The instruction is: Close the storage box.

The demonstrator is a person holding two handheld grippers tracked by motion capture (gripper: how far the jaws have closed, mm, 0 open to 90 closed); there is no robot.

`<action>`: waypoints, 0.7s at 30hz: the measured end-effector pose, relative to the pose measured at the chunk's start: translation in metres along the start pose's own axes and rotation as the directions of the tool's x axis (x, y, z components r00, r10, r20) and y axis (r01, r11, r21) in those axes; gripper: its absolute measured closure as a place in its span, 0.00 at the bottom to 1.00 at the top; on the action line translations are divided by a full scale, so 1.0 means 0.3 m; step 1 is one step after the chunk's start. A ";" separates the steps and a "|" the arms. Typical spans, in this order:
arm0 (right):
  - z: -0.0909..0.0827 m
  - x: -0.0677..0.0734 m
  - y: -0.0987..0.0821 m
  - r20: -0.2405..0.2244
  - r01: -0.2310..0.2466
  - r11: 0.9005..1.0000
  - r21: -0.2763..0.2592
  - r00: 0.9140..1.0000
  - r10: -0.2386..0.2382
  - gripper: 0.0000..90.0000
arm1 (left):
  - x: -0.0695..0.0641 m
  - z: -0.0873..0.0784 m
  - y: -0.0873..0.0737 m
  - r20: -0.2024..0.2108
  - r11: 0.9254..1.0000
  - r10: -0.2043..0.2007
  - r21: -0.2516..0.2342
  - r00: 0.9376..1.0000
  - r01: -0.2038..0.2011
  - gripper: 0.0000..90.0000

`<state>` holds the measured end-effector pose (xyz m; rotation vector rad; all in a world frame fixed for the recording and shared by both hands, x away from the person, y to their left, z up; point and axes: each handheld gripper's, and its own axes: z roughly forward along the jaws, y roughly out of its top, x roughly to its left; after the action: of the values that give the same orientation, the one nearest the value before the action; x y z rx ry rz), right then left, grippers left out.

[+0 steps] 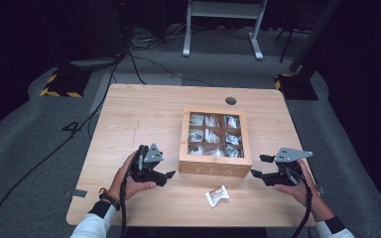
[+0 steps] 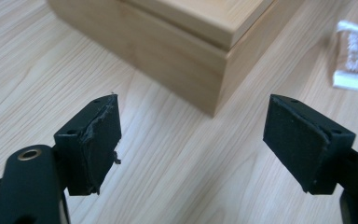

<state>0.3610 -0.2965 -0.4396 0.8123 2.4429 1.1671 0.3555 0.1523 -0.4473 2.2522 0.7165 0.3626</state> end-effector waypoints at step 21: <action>-0.059 -0.064 -0.156 0.116 0.005 0.995 0.099 0.993 -0.016 0.31 | 0.019 -0.058 -0.164 -0.127 0.997 0.017 0.081 0.992 -0.007 0.20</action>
<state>0.3508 -0.3427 -0.4646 0.8697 2.4209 0.9729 0.3333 0.1939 -0.4705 2.3259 0.7969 0.4953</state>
